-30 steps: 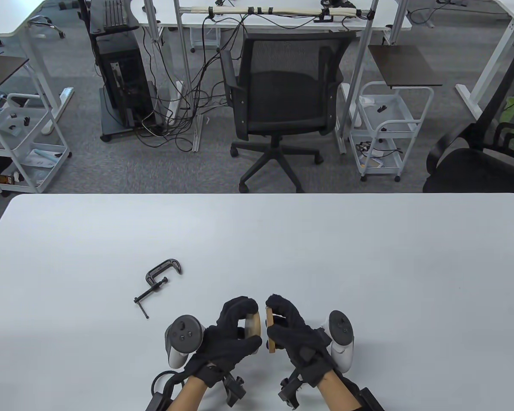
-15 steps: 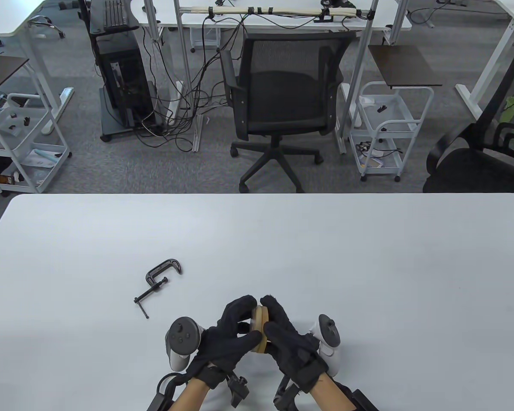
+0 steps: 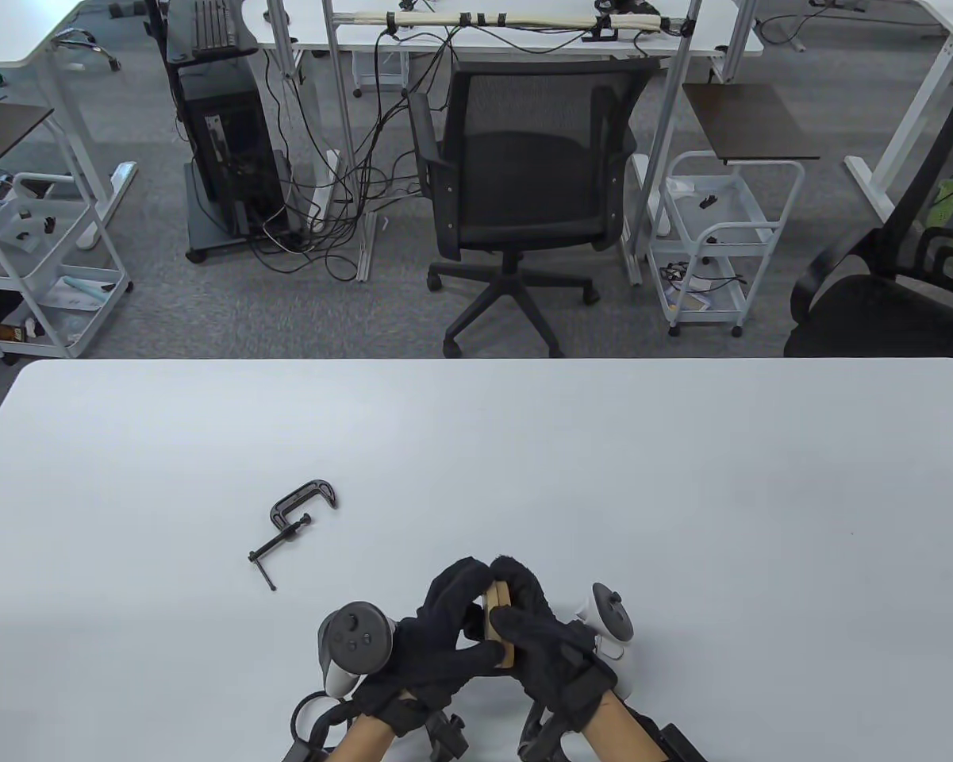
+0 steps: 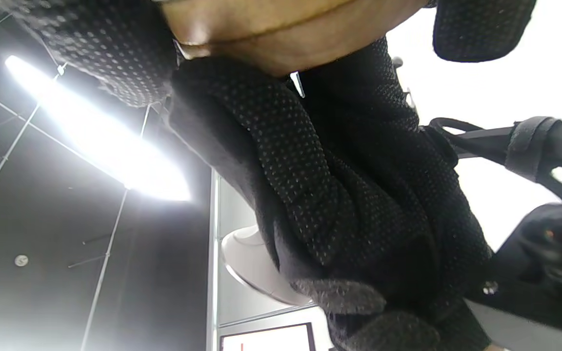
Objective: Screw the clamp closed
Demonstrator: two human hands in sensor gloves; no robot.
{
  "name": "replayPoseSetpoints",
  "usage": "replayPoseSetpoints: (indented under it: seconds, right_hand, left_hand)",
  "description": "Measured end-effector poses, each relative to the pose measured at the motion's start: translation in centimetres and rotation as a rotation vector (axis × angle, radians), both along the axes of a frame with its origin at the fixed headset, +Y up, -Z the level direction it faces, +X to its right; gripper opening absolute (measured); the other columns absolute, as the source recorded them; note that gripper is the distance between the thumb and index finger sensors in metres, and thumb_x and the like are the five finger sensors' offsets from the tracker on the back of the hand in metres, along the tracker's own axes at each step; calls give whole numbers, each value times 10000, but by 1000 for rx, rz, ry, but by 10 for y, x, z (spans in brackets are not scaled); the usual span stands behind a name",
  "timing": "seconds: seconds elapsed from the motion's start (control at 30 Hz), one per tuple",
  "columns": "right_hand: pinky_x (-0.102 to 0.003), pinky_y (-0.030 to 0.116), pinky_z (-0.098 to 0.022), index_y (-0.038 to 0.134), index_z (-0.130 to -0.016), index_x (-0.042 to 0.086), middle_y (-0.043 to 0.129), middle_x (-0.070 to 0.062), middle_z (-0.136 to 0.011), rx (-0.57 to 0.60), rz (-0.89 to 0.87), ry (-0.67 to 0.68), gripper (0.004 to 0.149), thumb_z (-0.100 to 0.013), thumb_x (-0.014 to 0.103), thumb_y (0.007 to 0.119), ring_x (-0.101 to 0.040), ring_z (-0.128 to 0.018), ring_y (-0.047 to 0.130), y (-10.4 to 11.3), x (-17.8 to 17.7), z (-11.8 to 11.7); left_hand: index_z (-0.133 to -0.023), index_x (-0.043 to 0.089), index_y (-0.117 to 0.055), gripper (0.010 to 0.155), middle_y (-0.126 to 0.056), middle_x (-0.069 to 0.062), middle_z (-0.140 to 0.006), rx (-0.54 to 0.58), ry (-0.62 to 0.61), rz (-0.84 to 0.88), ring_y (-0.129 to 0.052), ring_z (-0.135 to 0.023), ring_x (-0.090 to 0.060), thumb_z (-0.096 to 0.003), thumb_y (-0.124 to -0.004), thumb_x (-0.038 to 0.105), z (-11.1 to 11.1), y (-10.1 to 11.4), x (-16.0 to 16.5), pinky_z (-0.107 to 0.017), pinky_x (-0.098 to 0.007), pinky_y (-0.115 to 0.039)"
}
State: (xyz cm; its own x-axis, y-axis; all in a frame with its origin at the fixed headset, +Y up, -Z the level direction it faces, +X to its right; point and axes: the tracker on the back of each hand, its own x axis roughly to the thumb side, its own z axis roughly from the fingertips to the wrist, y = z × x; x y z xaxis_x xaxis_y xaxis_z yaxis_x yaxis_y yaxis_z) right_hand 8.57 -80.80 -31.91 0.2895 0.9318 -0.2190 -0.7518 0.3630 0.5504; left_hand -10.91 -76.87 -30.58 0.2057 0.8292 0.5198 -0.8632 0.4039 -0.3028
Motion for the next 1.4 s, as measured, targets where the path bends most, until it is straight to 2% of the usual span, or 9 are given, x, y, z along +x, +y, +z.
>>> replayPoseSetpoints:
  seconds: [0.23,0.5,0.67,1.07,1.23,1.4]
  right_hand:
    - [-633,689,-530,202,-1106,370,97,-215,-1113,22,48,4,945,-482,590,877,-592,-896,410,1,-3,1]
    - [-615,696,-518,183,-1101,339,114,-220,-1103,44,82,-5,985,-466,598,891,-573,-888,426,3,-3,3]
    - [-596,698,-510,242,-1093,313,157,-246,-1085,13,76,11,948,-469,585,902,-560,-871,455,0,-1,2]
    - [-575,713,-493,300,-1079,312,215,-254,-1076,9,108,-17,874,-493,575,892,-541,-851,501,2,-2,2]
    - [-574,718,-491,309,-1079,312,225,-255,-1077,25,110,-26,870,-492,578,893,-540,-849,508,4,-2,2]
    - [-567,717,-505,293,-1086,315,224,-242,-1086,41,50,-42,873,-502,591,880,-534,-859,506,7,-6,3]
  left_hand:
    - [-1143,268,-261,987,-161,-203,-1190,7,-39,-8,-466,-1031,-559,-427,-911,462,1,0,1,-729,-531,-652]
    - [-1143,276,-240,1005,-113,-200,-1187,26,-75,-33,-449,-1038,-552,-423,-917,452,2,1,4,-737,-532,-637]
    - [-1140,279,-211,1008,-70,-196,-1174,-15,-92,-53,-408,-1034,-545,-430,-904,455,2,-3,7,-744,-529,-610]
    - [-1133,286,-162,1030,-38,-201,-1163,-13,-98,-74,-395,-1031,-546,-433,-899,458,1,-3,8,-747,-526,-605]
    - [-1130,290,-151,1032,-32,-198,-1162,0,-103,-90,-387,-1032,-543,-436,-895,462,1,-1,8,-749,-523,-602]
    - [-1125,298,-112,1024,-30,-211,-1159,75,-99,-159,-317,-1040,-516,-456,-856,518,5,9,6,-753,-526,-577]
